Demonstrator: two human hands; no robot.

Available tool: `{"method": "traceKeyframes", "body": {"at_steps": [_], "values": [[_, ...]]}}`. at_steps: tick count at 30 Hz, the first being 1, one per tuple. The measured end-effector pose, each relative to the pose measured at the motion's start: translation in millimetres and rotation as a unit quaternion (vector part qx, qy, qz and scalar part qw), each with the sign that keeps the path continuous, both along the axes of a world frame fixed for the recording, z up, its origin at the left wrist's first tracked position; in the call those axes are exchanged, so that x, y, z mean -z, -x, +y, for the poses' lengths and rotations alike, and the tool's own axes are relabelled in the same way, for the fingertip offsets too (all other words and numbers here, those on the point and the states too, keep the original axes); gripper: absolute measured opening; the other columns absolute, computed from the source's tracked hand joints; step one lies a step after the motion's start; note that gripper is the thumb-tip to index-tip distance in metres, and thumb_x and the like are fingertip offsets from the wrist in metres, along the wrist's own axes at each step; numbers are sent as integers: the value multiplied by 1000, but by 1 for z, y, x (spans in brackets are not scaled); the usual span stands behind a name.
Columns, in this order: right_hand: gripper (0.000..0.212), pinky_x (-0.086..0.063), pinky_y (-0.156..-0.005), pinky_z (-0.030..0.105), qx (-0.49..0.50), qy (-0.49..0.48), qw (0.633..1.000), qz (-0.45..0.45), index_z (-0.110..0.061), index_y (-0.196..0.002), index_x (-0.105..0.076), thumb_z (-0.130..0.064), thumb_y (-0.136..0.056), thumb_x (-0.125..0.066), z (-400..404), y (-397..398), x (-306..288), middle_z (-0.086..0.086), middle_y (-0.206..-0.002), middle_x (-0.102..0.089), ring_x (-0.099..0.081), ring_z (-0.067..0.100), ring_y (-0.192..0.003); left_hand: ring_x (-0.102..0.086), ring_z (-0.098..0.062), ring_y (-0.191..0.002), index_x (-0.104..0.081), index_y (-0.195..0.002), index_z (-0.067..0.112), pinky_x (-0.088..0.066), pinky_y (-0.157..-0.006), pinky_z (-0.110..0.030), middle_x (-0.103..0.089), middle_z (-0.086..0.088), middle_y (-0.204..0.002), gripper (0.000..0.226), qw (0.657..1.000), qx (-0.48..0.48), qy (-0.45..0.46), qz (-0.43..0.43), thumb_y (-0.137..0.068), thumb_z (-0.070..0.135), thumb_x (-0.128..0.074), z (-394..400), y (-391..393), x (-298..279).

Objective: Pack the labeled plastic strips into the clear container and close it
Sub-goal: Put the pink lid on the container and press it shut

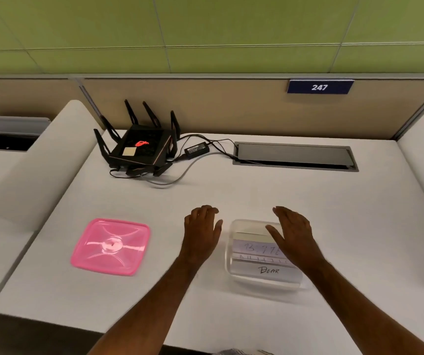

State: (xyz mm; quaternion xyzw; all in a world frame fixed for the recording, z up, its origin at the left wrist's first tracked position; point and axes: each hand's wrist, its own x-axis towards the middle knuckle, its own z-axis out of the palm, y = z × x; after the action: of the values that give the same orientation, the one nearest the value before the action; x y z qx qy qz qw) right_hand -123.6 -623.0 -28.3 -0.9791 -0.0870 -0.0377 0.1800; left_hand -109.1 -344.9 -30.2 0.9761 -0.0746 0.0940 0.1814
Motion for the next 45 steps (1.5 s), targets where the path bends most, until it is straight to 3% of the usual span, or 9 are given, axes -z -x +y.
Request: {"method": "traceKeyframes", "body": {"at_steps": [8, 14, 19, 30, 33, 35, 39, 45], "values": [[71, -12, -126, 42, -43, 14, 999, 29, -7, -155, -36, -54, -103, -34, 65, -38, -4, 12, -163, -32, -27, 24, -152, -42, -27, -135, -49, -142, 15, -38, -105, -46, -50, -4, -145, 56, 988, -114, -44, 92, -96, 46, -54, 79, -2, 8], [75, -9, -128, 43, -95, 53, 993, 42, -4, -155, -33, -56, -103, -30, 120, -66, 1, 13, -163, -33, -28, 25, -152, -31, -28, -144, -38, -150, 16, -30, -114, -48, -37, -6, -157, 63, 972, -184, -48, 136, -98, 51, -49, 144, 5, 16], [72, -7, -128, 42, -131, 56, 988, 55, -4, -155, -33, -56, -104, -32, 171, -83, 6, 13, -162, -34, -28, 25, -151, -31, -33, -144, -39, -150, 13, -27, -115, -50, -37, -9, -157, 63, 962, -229, -21, 143, -98, 47, -52, 194, 15, 21], [66, -23, -123, 41, -182, 25, 978, 103, -3, -148, -44, -53, -104, -40, 277, -82, 30, 13, -147, -51, -45, 28, -138, -36, -35, -142, -40, -149, 9, -30, -115, -51, -41, -14, -155, 65, 934, -321, -15, 158, -97, 47, -53, 286, 38, 29], [64, -39, -108, 42, -183, 39, 976, 108, -9, -146, -48, -55, -103, -41, 302, -73, 39, 10, -139, -55, -54, 31, -125, -37, -34, -141, -41, -148, 9, -32, -114, -50, -42, -14, -154, 66, 923, -345, -19, 167, -96, 47, -55, 306, 44, 31], [64, -40, -100, 42, -178, 69, 974, 123, -16, -148, -47, -60, -102, -37, 317, -65, 44, 6, -140, -53, -54, 29, -123, -38, -34, -141, -42, -147, 8, -33, -113, -50, -42, -15, -154, 65, 918, -356, -10, 171, -96, 46, -56, 317, 48, 33], [63, -38, -101, 44, -179, 67, 961, 202, -20, -146, -45, -63, -100, -38, 341, -51, 55, 4, -136, -52, -52, 26, -125, -36, -35, -143, -40, -148, 8, -33, -115, -50, -40, -15, -156, 66, 907, -375, 9, 193, -97, 47, -54, 334, 54, 40], [61, -37, -102, 40, -101, -49, 934, 339, -18, -139, -46, -57, -94, -58, 365, -34, 61, 2, -127, -55, -57, 24, -120, -46, -35, -136, -38, -148, 7, -37, -111, -51, -46, -16, -151, 68, 891, -400, 58, 206, -97, 50, -53, 346, 56, 49]]}}
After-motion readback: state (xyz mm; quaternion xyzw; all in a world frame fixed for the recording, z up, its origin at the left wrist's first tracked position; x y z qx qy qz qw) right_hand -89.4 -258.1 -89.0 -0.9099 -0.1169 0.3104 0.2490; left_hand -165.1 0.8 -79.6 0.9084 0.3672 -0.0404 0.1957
